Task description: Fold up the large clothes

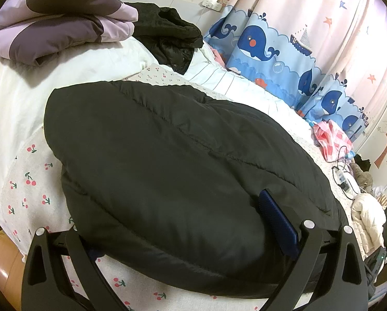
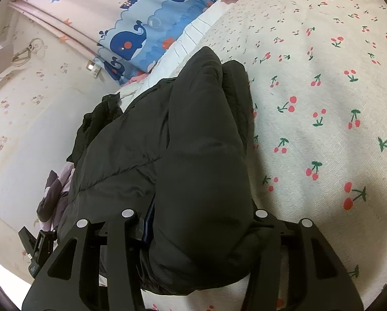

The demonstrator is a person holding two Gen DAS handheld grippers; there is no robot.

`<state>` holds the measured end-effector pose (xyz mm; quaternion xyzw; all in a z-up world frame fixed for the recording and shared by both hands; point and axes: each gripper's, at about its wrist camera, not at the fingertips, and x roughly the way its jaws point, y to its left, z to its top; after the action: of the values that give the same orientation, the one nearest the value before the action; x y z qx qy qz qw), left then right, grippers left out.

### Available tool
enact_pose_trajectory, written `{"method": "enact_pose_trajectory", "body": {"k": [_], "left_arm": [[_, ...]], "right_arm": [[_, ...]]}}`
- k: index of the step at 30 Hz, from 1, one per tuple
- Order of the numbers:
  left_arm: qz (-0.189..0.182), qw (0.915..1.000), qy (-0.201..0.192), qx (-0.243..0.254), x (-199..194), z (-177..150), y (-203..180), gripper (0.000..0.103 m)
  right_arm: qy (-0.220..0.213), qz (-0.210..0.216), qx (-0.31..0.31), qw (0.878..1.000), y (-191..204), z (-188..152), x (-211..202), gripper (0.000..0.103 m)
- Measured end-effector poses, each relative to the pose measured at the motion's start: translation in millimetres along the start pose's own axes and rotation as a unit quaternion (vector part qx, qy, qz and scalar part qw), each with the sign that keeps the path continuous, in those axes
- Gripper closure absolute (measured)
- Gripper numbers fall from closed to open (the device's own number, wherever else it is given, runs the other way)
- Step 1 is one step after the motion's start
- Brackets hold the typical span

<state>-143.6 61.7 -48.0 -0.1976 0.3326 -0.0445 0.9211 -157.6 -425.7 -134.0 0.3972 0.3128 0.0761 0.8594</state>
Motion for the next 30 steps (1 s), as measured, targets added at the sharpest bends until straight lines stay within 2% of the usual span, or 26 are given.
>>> {"method": "enact_pose_trajectory", "body": {"k": [7, 10, 13, 14, 15, 17, 18, 20, 22, 25, 26, 28, 29, 30], "left_arm": [[0.002, 1.0, -0.001, 0.001, 0.0, 0.5, -1.3, 0.008], [-0.001, 1.0, 0.001, -0.001, 0.3, 0.9, -0.6, 0.008], [-0.027, 0.9988, 0.027, -0.032, 6.6, 4.2, 9.6, 0.008], [-0.048, 0.9963, 0.046, -0.055, 11.3, 6.7, 18.4, 0.007], [-0.067, 0.9931, 0.06, -0.076, 14.8, 7.8, 25.7, 0.008], [-0.125, 0.9748, 0.089, -0.161, 24.0, 11.0, 57.7, 0.008], [-0.135, 0.9671, 0.096, -0.193, 27.2, 10.0, 69.2, 0.008], [-0.151, 0.9447, 0.121, -0.265, 39.4, 7.4, 96.4, 0.008], [-0.16, 0.9364, 0.131, -0.283, 45.7, 7.9, 105.4, 0.008], [-0.165, 0.9348, 0.14, -0.281, 55.2, 13.3, 109.5, 0.008], [-0.168, 0.9324, 0.146, -0.284, 59.6, 14.5, 111.1, 0.008], [-0.18, 0.9292, 0.153, -0.284, 64.8, 17.8, 113.5, 0.008], [-0.183, 0.9296, 0.152, -0.281, 65.5, 18.7, 113.2, 0.023], [-0.186, 0.9328, 0.154, -0.268, 65.3, 22.5, 113.9, 0.033]], "right_arm": [[-0.005, 0.002, -0.006, 1.0, 0.7, -2.3, -0.8, 0.056], [-0.007, 0.009, -0.01, 1.0, 1.7, -3.8, -1.6, 0.052], [-0.003, 0.026, -0.014, 1.0, 6.9, -3.1, -0.8, 0.04], [0.001, 0.038, -0.015, 0.999, 10.2, -1.9, 0.0, 0.03], [0.005, 0.046, -0.017, 0.999, 13.1, -0.6, 0.7, 0.019], [0.018, 0.052, -0.023, 0.998, 22.5, 1.5, 4.6, 0.008], [0.024, 0.041, -0.023, 0.999, 25.8, 2.2, 7.3, 0.007], [0.03, 0.033, -0.02, 0.999, 26.8, 4.2, 9.9, 0.007], [0.03, 0.037, -0.01, 0.999, 25.7, 6.1, 9.7, 0.007], [0.04, 0.045, 0.01, 0.998, 23.5, 11.7, 9.9, 0.007], [0.04, 0.045, 0.018, 0.998, 22.4, 14.0, 9.4, 0.011], [0.04, 0.036, 0.029, 0.998, 16.3, 18.1, 6.7, 0.035], [0.042, 0.03, 0.033, 0.998, 13.6, 19.9, 6.3, 0.055], [0.043, 0.031, 0.035, 0.998, 11.7, 21.5, 5.8, 0.068]]}}
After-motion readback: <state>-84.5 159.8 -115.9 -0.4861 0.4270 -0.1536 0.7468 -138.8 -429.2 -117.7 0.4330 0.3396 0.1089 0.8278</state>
